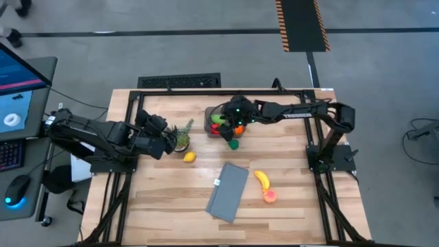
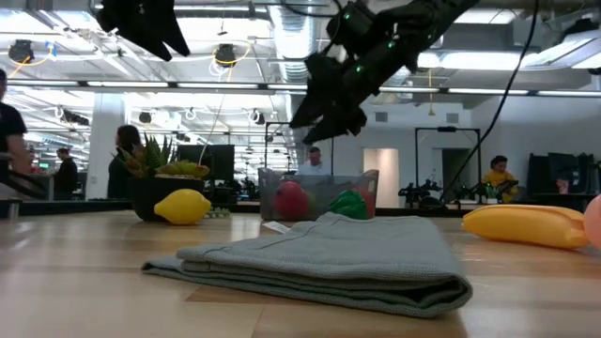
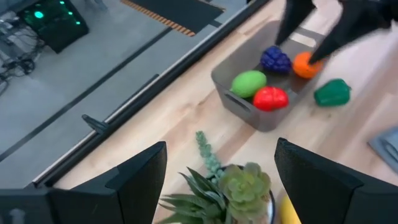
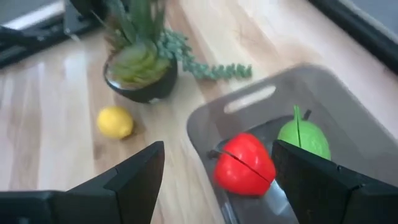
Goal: Pick and placing Produce into tupperware
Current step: Put the lemon into the black bin
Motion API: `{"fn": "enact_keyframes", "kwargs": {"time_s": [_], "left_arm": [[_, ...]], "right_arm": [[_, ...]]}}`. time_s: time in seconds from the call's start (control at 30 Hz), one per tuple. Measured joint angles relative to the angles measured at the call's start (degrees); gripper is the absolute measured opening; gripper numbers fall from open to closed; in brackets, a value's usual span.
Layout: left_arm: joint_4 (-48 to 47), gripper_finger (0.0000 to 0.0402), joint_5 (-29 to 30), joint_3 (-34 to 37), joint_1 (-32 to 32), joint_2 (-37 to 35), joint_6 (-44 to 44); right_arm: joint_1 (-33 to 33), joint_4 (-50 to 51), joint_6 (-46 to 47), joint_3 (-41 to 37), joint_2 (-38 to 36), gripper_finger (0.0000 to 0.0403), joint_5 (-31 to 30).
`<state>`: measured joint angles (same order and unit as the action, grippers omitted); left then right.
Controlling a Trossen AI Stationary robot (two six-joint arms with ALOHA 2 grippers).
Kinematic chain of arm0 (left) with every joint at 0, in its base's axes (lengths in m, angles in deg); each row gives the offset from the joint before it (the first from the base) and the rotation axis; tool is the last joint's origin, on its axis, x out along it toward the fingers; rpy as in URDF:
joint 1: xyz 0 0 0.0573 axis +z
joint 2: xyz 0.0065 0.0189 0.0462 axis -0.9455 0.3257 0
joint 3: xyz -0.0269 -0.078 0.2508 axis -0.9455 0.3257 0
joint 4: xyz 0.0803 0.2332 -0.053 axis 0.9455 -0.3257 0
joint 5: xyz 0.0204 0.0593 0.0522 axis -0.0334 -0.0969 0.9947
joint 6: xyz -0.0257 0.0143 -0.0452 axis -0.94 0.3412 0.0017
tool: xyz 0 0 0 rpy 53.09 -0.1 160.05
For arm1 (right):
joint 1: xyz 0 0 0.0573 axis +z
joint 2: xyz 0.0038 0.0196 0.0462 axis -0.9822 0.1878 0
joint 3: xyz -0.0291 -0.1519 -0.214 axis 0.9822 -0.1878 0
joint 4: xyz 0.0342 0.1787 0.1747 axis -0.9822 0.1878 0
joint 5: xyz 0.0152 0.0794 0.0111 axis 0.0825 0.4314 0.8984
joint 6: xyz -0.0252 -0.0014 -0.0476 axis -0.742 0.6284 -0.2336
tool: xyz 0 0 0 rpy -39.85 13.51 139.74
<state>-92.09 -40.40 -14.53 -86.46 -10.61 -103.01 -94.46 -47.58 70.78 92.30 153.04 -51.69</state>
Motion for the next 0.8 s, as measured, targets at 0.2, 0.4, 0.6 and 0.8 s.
{"fn": "enact_keyframes", "kwargs": {"time_s": [0.2, 0.4, 0.6, 0.8], "left_arm": [[-1.23, 0.0288, 0.38, 0.0, -4.74, 0.0, -4.31], [-1.95, 0.0288, 3.5, 0.0, -10.3, 0.0, -9.83], [-1.68, 0.0288, 4.66, 0.15, -17.45, 1.43, -12.56], [-1.43, 0.0288, 5.74, 3.25, -23.04, 2.5, -22.38]], "right_arm": [[0.17, 0.7, -1.95, 0.0, -5.91, 0.0322, -0.03], [0.78, 4.53, -4.86, -0.02, -11.83, 0.0316, -0.05], [2.57, 11.22, -8.65, -0.04, -17.05, 0.0311, -0.01], [4.39, 15.68, -8.97, -0.04, -21.54, 0.0311, -0.02]]}}
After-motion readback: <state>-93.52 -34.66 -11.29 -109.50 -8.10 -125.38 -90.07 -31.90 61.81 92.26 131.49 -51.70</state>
